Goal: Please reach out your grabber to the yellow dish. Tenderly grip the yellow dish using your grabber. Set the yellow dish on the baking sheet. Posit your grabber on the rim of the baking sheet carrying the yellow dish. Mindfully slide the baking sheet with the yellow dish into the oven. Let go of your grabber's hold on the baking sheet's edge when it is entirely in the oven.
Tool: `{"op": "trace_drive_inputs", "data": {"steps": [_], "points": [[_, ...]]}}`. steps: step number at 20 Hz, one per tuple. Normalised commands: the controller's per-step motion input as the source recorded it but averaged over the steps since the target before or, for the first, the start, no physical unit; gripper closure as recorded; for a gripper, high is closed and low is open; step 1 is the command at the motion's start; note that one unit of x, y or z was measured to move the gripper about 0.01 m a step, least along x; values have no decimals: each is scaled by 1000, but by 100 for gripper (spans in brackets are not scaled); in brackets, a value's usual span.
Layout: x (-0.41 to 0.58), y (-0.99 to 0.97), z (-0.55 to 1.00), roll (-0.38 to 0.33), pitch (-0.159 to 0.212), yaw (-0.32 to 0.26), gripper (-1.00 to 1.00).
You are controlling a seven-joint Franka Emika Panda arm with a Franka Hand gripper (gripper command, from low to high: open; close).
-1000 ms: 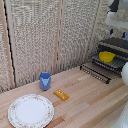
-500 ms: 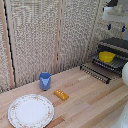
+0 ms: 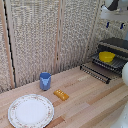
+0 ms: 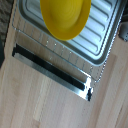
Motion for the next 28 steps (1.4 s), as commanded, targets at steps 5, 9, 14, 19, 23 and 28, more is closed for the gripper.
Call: {"op": "trace_drive_inputs", "data": {"steps": [5, 9, 14, 19, 23, 28], "points": [[-5, 191, 38, -301, 191, 135, -100], [-16, 300, 7, -286, 244, 93, -100], [-18, 397, 15, -264, 269, 69, -100], [-11, 459, 62, -237, 262, 80, -100], [0, 363, 6, -267, 225, 108, -100], [-30, 142, -82, -334, 192, 139, -100]]}}
